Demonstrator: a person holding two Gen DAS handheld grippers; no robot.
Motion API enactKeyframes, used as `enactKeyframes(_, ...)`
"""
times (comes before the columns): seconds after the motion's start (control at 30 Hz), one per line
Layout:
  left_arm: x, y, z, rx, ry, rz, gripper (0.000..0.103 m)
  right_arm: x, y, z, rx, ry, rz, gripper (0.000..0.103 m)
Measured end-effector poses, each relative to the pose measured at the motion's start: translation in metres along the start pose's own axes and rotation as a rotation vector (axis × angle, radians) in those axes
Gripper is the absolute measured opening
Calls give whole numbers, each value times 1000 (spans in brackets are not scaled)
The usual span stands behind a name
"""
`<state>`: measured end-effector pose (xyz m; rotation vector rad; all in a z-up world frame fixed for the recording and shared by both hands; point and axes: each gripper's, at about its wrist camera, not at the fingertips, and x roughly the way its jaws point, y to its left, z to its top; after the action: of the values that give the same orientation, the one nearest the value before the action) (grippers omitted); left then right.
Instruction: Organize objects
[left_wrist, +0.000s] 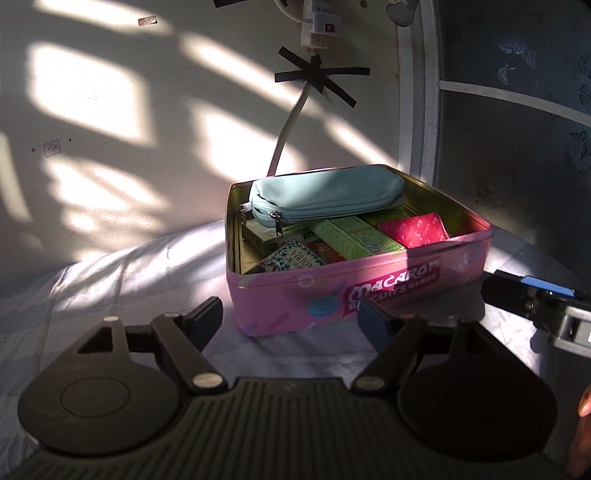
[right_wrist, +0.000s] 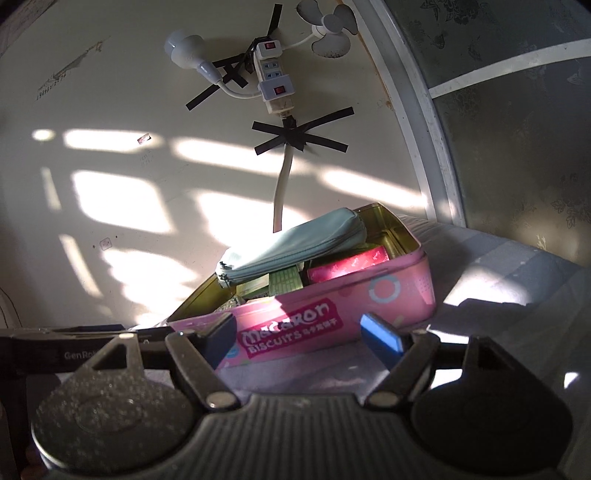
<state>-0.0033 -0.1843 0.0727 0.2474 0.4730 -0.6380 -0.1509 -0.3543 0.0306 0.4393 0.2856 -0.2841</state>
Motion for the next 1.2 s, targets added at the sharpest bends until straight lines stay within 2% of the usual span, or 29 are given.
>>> enactKeyframes(0.07,-2,1,-8,-1,13,5,83,-3,3,-2,-1,-1,8,78)
enactKeyframes(0.17,-4,3,-16,-7,19,17,93,-7,10,-6,-14,-4,11,79)
enactKeyframes(0.67,-6,16,-28,-34,26,39,96,-6,23,-14,-25,22,22,81)
enactKeyframes(1.0,-1,21,-35,-43,50,47,101,-2,18,-16,26,25,11,89)
enactKeyframes(1.2,3,24,-37,-42,62,70,103,4,15,-18,52,45,11,90)
